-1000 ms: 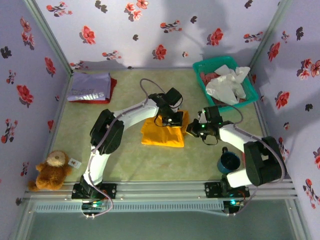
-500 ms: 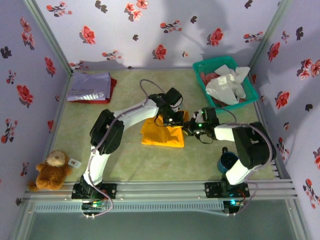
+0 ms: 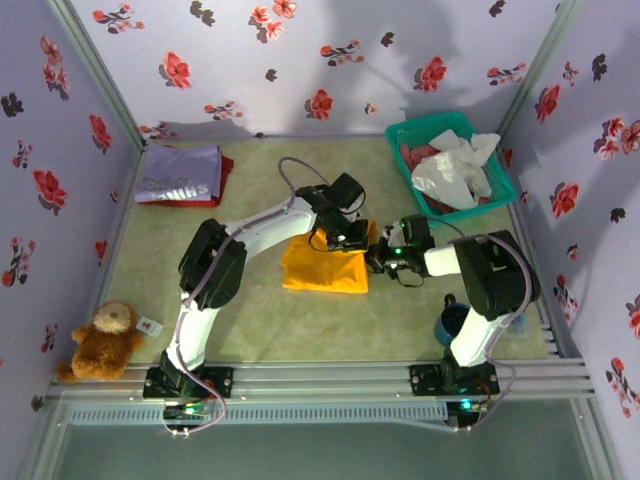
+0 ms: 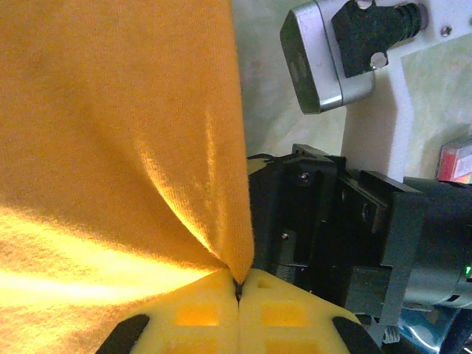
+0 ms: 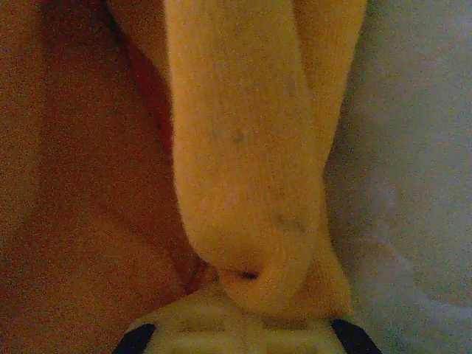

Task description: Fold and stack the t-shirts

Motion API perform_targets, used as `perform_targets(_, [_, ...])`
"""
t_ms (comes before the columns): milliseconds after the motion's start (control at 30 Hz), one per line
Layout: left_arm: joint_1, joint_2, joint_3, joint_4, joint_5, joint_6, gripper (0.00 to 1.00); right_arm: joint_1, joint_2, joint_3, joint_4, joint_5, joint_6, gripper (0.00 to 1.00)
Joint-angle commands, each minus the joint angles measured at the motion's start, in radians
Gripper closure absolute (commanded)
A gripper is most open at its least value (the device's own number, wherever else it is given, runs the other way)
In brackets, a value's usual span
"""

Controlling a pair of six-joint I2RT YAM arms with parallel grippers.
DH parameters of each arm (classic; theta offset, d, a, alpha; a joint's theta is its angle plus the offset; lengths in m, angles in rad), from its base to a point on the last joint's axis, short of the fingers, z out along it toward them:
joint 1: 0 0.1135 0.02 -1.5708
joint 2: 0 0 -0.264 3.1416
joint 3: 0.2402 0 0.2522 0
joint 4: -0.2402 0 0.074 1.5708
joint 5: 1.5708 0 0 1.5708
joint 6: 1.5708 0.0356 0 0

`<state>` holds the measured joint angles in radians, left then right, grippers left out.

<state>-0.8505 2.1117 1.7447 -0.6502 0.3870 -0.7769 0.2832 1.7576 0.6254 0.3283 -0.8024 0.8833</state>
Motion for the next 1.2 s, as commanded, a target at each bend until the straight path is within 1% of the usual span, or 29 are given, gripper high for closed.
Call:
perform_targets(0, [0.002, -0.044, -0.015, 0.029, 0.024, -0.014, 0.95, -0.001, 0.036, -0.013, -0.041, 0.066, -0.031, 1.0])
perform_targets(67, [0.002, -0.042, -0.028, 0.039, 0.028, -0.018, 0.95, -0.001, 0.019, -0.012, -0.068, 0.077, -0.047, 0.96])
perform_targets(133, [0.002, -0.04, -0.034, 0.044, 0.03, -0.019, 0.95, -0.001, 0.006, -0.001, -0.118, 0.084, -0.078, 0.84])
perform_targets(200, [0.002, -0.039, -0.039, 0.046, 0.031, -0.018, 0.95, 0.0, -0.012, 0.003, -0.153, 0.084, -0.097, 0.76])
perform_targets(300, [0.004, -0.041, -0.04, 0.044, 0.031, -0.015, 0.95, -0.001, -0.054, 0.005, -0.198, 0.096, -0.113, 0.71])
perform_targets(467, [0.006, -0.036, -0.036, 0.043, 0.034, -0.015, 0.95, -0.003, -0.128, 0.006, -0.266, 0.121, -0.136, 0.69])
perform_targets(633, [0.008, -0.038, -0.043, 0.034, 0.035, -0.005, 0.95, -0.013, -0.162, 0.004, -0.311, 0.117, -0.16, 0.64])
perform_targets(900, [0.01, -0.036, -0.047, 0.04, 0.036, -0.01, 0.95, -0.049, -0.273, -0.019, -0.387, 0.131, -0.188, 0.6])
perform_targets(1033, [0.01, -0.038, -0.05, 0.038, 0.036, -0.007, 0.95, -0.063, -0.283, -0.031, -0.377, 0.116, -0.185, 0.61])
perform_targets(1167, [0.009, -0.041, -0.054, 0.038, 0.036, -0.008, 0.95, -0.078, -0.25, -0.041, -0.301, 0.083, -0.151, 0.66])
